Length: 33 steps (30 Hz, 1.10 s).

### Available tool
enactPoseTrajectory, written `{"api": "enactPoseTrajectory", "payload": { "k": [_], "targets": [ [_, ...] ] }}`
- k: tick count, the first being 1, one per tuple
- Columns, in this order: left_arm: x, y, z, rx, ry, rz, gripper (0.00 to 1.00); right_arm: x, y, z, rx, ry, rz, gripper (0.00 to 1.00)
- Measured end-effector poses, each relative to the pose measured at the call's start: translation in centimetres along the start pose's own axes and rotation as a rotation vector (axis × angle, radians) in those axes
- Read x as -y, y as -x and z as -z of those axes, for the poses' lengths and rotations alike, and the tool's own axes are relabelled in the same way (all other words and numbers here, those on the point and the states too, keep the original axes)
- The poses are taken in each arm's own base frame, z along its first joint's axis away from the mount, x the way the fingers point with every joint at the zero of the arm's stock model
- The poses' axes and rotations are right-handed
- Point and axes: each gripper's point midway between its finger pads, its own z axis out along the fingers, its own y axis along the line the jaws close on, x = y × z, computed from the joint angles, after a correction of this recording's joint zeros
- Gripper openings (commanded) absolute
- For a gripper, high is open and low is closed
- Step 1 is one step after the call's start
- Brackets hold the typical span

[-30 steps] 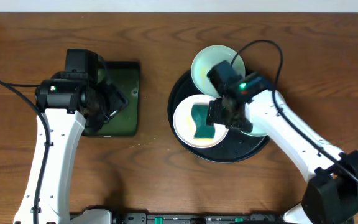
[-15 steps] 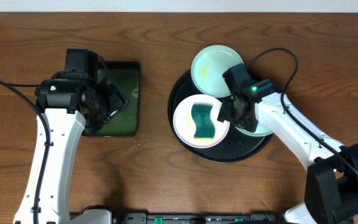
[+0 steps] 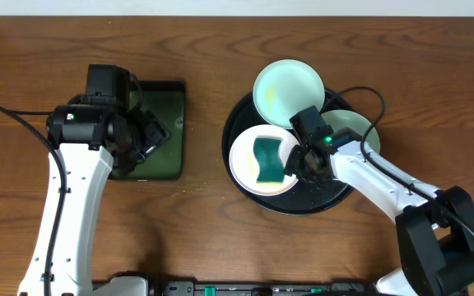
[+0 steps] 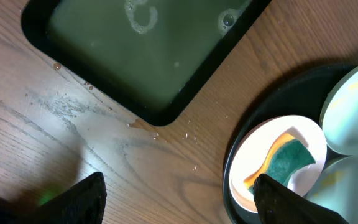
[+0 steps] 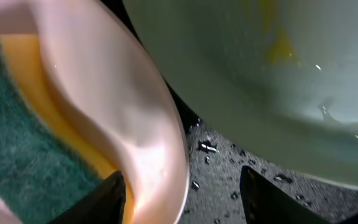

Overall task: Clean dirty plates on tray and stack at the side
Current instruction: 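Lower the sponge with the left gripper onto the white plate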

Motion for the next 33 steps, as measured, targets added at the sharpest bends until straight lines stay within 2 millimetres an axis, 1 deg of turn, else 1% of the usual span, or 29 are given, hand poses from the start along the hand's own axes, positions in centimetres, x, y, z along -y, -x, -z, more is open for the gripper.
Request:
{"api": "enactPoseTrajectory", "payload": {
  "k": [4,10,12,14,15,18,20,21,23,24,27,29,32,33],
  "targets": [
    [0.0,0.0,0.0,0.000,0.000,0.000,0.77,-0.6,0.7,0.0,0.032,0.024,-0.001,0.56],
    [0.0,0.0,0.0,0.000,0.000,0.000,0.77,-0.4,0.9,-0.1,0.043,0.012,-0.005,0.56],
    [0.0,0.0,0.0,0.000,0.000,0.000,0.77,-0.3,0.9,-0.6,0.038,0.003,-0.006,0.56],
    [0.1,-0.1,0.0,-0.001,-0.001,-0.006,0.77,-0.1,0.8,-1.5,0.025,-0.014,-0.009,0.56],
    [0.3,-0.1,0.0,0.001,-0.004,-0.014,0.77,0.0,0.8,-1.7,0.021,-0.020,-0.012,0.54],
    [1.2,-0.3,-0.1,0.011,-0.025,-0.067,0.77,-0.5,1.1,-1.8,0.030,-0.002,-0.011,0.42],
    [2.4,-0.6,-0.1,0.013,-0.060,-0.123,0.77,-0.7,1.3,-1.8,0.036,0.006,-0.015,0.36],
    [3.2,-0.9,-0.1,0.009,-0.088,-0.157,0.76,-0.7,1.3,-1.9,0.037,0.009,-0.016,0.29],
    [4.6,-1.7,-0.4,-0.005,-0.135,-0.216,0.71,-0.8,1.4,-1.9,0.038,0.012,-0.015,0.19],
    [5.2,-2.2,-0.7,-0.016,-0.155,-0.243,0.70,-0.8,1.3,-2.0,0.037,0.011,-0.018,0.16],
    [6.3,-3.9,-1.8,-0.051,-0.186,-0.309,0.64,-0.7,1.3,-2.0,0.035,0.006,-0.017,0.14],
    [7.1,-4.9,-2.8,-0.079,-0.201,-0.345,0.57,-0.7,1.3,-2.0,0.032,0.008,-0.016,0.10],
    [8.5,-6.1,-4.7,-0.124,-0.232,-0.391,0.42,-0.8,1.2,-2.0,0.027,0.013,-0.009,0.06],
    [9.1,-6.5,-5.4,-0.141,-0.245,-0.407,0.41,-0.8,1.1,-2.1,0.025,0.015,-0.008,0.06]
  ]
}}
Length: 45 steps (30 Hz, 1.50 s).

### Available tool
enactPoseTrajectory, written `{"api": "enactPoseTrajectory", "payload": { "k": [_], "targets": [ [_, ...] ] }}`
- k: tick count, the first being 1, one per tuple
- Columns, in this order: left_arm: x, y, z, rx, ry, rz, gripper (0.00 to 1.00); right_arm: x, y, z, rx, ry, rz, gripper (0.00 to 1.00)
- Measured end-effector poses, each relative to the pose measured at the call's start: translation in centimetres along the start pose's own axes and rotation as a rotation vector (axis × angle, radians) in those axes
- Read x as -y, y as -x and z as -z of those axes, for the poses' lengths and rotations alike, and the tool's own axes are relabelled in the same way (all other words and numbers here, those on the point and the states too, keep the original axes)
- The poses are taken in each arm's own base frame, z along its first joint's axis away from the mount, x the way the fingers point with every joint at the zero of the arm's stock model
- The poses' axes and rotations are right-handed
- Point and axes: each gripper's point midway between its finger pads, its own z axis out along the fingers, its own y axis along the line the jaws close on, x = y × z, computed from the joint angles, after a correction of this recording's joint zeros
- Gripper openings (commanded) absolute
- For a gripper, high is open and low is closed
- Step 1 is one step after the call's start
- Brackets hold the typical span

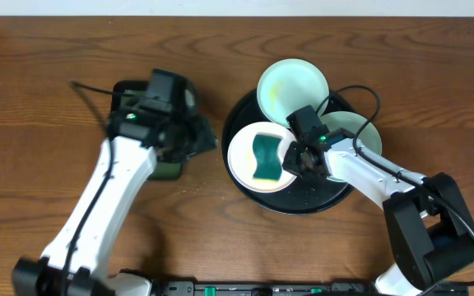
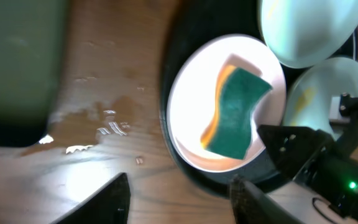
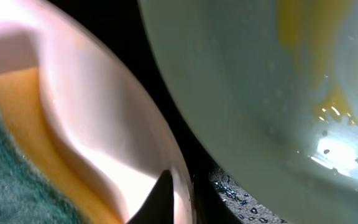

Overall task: Clean dirty plates on tray and stack at the side
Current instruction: 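Lower the sponge with the left gripper onto the white plate, then scrub the white plate with the sponge while the right gripper holds it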

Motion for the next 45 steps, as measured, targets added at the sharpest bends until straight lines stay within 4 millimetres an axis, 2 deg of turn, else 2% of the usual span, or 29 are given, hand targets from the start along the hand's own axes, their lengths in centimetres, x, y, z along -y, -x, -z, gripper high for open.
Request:
{"api": "enactPoseTrajectory", "payload": {
  "k": [3,5,8,14,16,19,29,36,45],
  "targets": [
    [1.4,-0.4,-2.9,-0.054,-0.037,-0.043,0.41,-0.1,-0.1,0.0,-0.008,0.006,-0.001,0.06],
    [2.1,-0.6,-4.4,-0.081,-0.049,-0.076,0.53,-0.1,-0.1,0.0,-0.009,0.008,0.001,0.06],
    [2.8,-1.3,-6.6,-0.123,-0.054,-0.112,0.63,-0.1,-0.1,0.0,-0.014,0.013,0.012,0.06],
    [2.6,-2.5,-10.7,-0.205,-0.037,-0.181,0.64,0.0,0.0,0.1,-0.033,0.028,0.015,0.04],
    [2.4,-2.7,-11.4,-0.225,-0.040,-0.199,0.64,0.1,0.0,0.1,-0.038,0.033,0.015,0.04],
    [2.7,-3.0,-11.9,-0.243,-0.065,-0.232,0.64,0.0,0.0,0.1,-0.045,0.038,0.015,0.04],
    [5.5,-4.1,-12.7,-0.210,-0.099,-0.331,0.64,0.0,0.0,0.1,-0.045,0.039,0.018,0.04],
    [6.6,-3.4,-14.2,-0.147,-0.088,-0.319,0.64,0.0,0.0,0.1,-0.045,0.039,0.018,0.05],
    [6.3,-3.3,-14.9,-0.060,0.029,-0.313,0.64,0.0,0.0,0.1,-0.045,0.039,0.022,0.04]
  ]
}}
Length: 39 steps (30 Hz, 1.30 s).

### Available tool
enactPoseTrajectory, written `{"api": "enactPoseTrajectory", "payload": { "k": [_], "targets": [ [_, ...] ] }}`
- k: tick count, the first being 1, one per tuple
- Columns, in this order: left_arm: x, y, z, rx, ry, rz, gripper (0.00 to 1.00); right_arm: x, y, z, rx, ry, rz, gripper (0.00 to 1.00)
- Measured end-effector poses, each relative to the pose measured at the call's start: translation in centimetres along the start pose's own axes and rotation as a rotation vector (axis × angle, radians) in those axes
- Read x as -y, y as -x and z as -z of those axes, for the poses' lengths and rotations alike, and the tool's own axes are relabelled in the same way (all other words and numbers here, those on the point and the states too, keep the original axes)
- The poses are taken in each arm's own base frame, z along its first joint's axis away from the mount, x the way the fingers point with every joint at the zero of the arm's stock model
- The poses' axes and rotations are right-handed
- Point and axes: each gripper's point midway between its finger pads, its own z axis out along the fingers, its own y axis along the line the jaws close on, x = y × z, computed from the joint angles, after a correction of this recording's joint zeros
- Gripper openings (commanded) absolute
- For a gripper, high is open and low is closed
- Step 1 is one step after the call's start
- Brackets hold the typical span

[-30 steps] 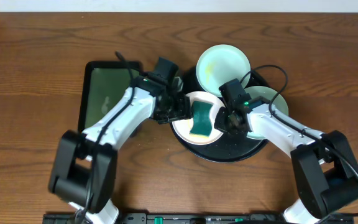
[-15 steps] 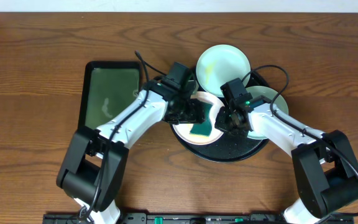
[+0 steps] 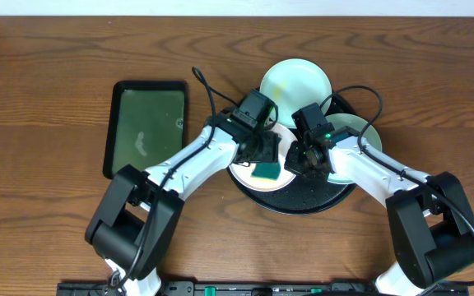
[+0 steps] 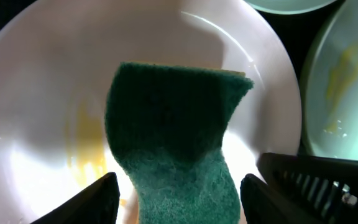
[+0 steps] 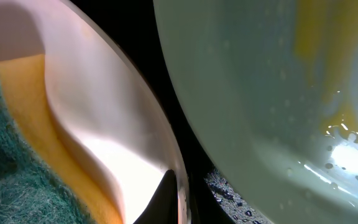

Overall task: Clean dirty plates on tray and stack at the side
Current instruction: 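Scrub the white plate with the sponge while the right gripper holds it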

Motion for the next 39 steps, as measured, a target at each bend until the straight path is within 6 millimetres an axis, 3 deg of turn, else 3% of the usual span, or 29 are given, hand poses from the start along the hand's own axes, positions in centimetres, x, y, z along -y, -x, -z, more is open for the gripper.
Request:
{"api": "enactPoseTrajectory", "payload": {
  "k": [29,36,39],
  "targets": [
    [0.5,0.6,-0.4,0.071,0.038,0.037,0.64,-0.1,-0.1,0.0,-0.004,0.004,0.003,0.04],
    [-0.8,-0.3,-3.0,0.023,0.081,0.060,0.63,-0.1,-0.1,0.0,-0.005,0.005,0.003,0.04],
    [-0.7,-0.2,-2.8,0.028,0.077,0.067,0.55,-0.1,-0.1,0.0,-0.005,0.005,0.003,0.04]
  ]
}}
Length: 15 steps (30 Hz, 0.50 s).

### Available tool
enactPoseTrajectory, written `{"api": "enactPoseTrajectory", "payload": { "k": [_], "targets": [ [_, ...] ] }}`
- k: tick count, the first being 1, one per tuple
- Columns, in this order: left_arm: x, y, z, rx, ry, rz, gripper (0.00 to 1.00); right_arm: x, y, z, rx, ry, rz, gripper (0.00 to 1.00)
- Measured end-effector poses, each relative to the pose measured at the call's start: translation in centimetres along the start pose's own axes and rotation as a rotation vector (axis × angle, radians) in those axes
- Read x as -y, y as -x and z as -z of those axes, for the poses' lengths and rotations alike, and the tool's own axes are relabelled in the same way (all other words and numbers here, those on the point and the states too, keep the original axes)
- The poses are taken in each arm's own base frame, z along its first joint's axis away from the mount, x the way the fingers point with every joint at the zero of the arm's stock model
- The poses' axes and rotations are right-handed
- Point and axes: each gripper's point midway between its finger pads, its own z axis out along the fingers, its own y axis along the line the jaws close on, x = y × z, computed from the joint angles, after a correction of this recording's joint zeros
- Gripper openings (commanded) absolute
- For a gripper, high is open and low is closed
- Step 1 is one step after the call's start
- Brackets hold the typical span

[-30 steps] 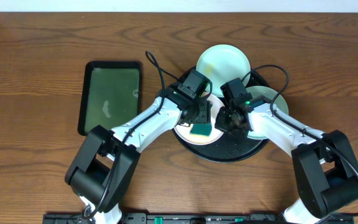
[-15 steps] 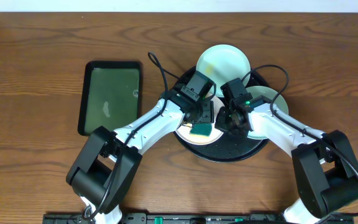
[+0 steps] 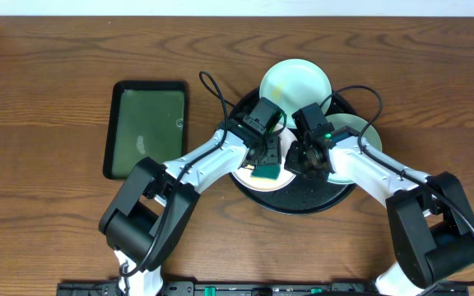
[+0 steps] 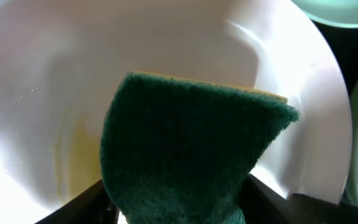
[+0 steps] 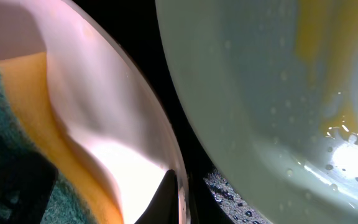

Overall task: Clean dirty plates on tray and stack at the side
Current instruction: 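Scrub the white plate with the sponge while the right gripper holds it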

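Note:
A white plate (image 3: 240,167) lies on the round black tray (image 3: 303,200). On it rests a green and yellow sponge (image 3: 266,173). My left gripper (image 3: 265,163) stands open over the sponge (image 4: 185,143), its fingers (image 4: 101,200) close against either side. A yellow smear (image 4: 67,162) marks the white plate (image 4: 42,93). My right gripper (image 3: 304,160) is shut on the white plate's right rim (image 5: 178,177). Two pale green plates (image 3: 295,82) (image 3: 357,131) lie on the tray too, and the nearer plate (image 5: 278,81) carries yellow stains.
A dark green rectangular basin of water (image 3: 145,127) sits on the wooden table (image 3: 56,214) left of the tray. Both arms crowd the tray's middle. Water drops speckle the tray floor (image 5: 225,186).
My left gripper has come lower and closer over the sponge, whose sides now meet the fingers. The right gripper keeps its hold on the plate rim. The plates have not moved.
First my left gripper hung over the basin and the right was open at the white plate's rim. Then the right had shut on the rim and the left was nearing the tray. Later the left stood open above the sponge, and now straddles it.

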Motion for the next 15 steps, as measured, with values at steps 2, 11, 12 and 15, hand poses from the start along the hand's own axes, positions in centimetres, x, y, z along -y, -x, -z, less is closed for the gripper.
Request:
{"api": "enactPoseTrajectory", "payload": {
  "k": [2,11,12,15],
  "targets": [
    [-0.01,0.01,0.00,0.000,0.000,0.002,0.54,-0.01,0.01,0.00,0.000,0.000,0.000,0.04],
    [0.11,0.10,0.38,0.005,-0.004,0.000,0.63,-0.01,0.01,0.00,0.000,0.000,0.000,0.04],
    [0.13,0.13,0.52,0.007,-0.004,0.001,0.64,-0.01,0.01,0.00,0.000,0.000,0.000,0.04],
    [0.05,0.21,0.89,0.013,0.002,0.001,0.68,-0.01,0.01,0.00,0.000,0.000,0.003,0.04]
  ]
}}
